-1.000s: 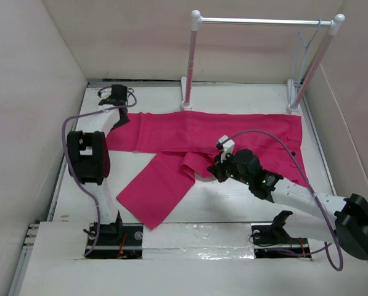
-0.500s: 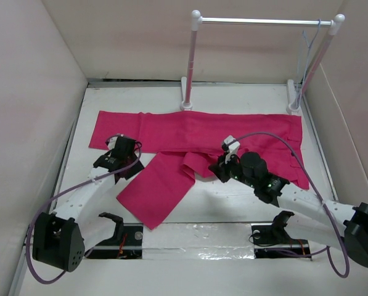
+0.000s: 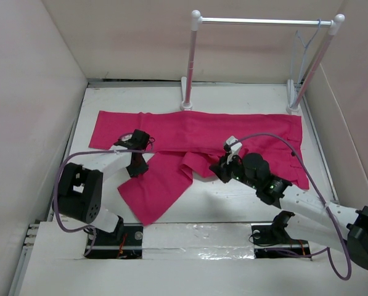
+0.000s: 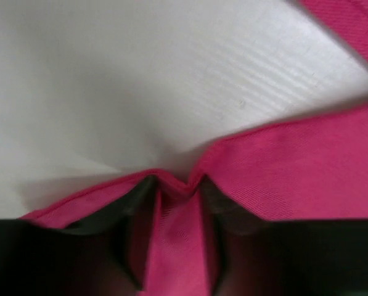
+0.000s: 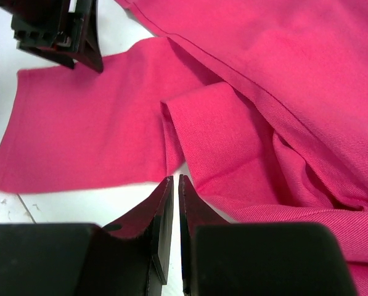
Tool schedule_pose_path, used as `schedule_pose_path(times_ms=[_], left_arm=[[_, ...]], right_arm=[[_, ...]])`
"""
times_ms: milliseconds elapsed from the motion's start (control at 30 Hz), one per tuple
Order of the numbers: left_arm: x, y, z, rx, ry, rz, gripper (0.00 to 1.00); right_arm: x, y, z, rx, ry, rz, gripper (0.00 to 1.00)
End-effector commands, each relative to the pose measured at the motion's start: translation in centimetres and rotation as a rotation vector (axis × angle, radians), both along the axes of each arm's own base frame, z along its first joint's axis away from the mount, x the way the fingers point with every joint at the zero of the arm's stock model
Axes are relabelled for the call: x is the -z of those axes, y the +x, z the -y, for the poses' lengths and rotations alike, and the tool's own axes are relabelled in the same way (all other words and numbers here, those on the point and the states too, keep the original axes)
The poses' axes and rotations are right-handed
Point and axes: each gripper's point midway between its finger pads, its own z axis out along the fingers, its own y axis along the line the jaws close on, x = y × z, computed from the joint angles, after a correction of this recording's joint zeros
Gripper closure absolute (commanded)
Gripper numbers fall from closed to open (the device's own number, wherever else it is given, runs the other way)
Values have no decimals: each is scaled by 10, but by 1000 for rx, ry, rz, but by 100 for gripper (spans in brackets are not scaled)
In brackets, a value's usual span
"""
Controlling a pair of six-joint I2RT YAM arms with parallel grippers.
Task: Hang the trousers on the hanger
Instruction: Flatten out the trousers at the center of the board.
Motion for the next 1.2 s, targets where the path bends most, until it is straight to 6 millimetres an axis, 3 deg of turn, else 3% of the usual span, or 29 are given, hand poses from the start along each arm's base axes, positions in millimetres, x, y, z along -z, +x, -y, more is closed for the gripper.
schedule_pose_path(times_ms=[0, 33, 67, 200, 233, 267, 300, 333, 367, 433, 467, 533, 567, 633, 667, 733, 833, 933, 1033, 1067, 1100, 1133, 1167], left_arm=[[21, 5, -11, 34, 83, -32, 78], [23, 10, -10, 42, 85, -32, 92], [29, 12, -10, 37, 97, -51, 100], [16, 59, -15, 29, 192, 30, 100], [2, 84, -14, 13, 203, 82, 100], [8, 89, -22, 0, 235, 46, 100], [1, 102, -26, -8, 272, 69, 100], [-16, 128, -28, -32, 293, 125, 100], [-17, 136, -31, -25, 328, 123, 100], [-44, 169, -37, -49, 402, 207, 100], [-42, 171, -40, -47, 427, 188, 99], [-48, 176, -37, -57, 418, 194, 87], [-54, 176, -36, -63, 405, 208, 73], [-59, 172, -35, -71, 381, 234, 56], [-65, 163, -37, -80, 370, 257, 39], [-69, 151, -43, -130, 341, 276, 29], [-86, 126, -51, -206, 309, 337, 29], [-101, 100, -59, -280, 278, 382, 33], [-101, 69, -65, -395, 179, 408, 60], [-92, 54, -70, -434, 126, 412, 81], [-82, 47, -84, -516, 72, 404, 89], [-71, 42, -75, -519, -42, 388, 92], [-49, 30, -80, -545, -76, 376, 92]], right_arm=[[-11, 6, -5, 3, 28, 47, 86], [-10, 7, -5, 4, 22, 44, 86], [-10, 7, -5, 6, 23, 43, 86], [-9, 11, -3, 19, 19, 41, 86], [-9, 11, -3, 21, 20, 41, 86], [-9, 12, -4, 21, 22, 42, 86], [-7, 11, -3, 21, 17, 38, 86], [-5, 12, -3, 21, 15, 34, 86], [-4, 12, -4, 21, 14, 33, 86], [-1, 12, -4, 20, 11, 27, 86], [-1, 14, -3, 25, 9, 24, 86], [1, 13, -3, 22, 8, 21, 86], [1, 13, -3, 22, 8, 21, 86], [1, 12, -2, 21, 9, 22, 86], [0, 12, -3, 19, 11, 24, 86], [1, 11, -4, 10, 14, 23, 86], [-2, 9, -6, -6, 23, 25, 86], [-4, 7, -5, -12, 30, 30, 86], [-7, 6, -4, -12, 37, 37, 86], [-8, 5, -3, -13, 42, 39, 86], [-10, 4, -4, -16, 45, 42, 86], [-11, 4, -4, -17, 47, 43, 86], [-11, 3, -4, -22, 49, 43, 86]])
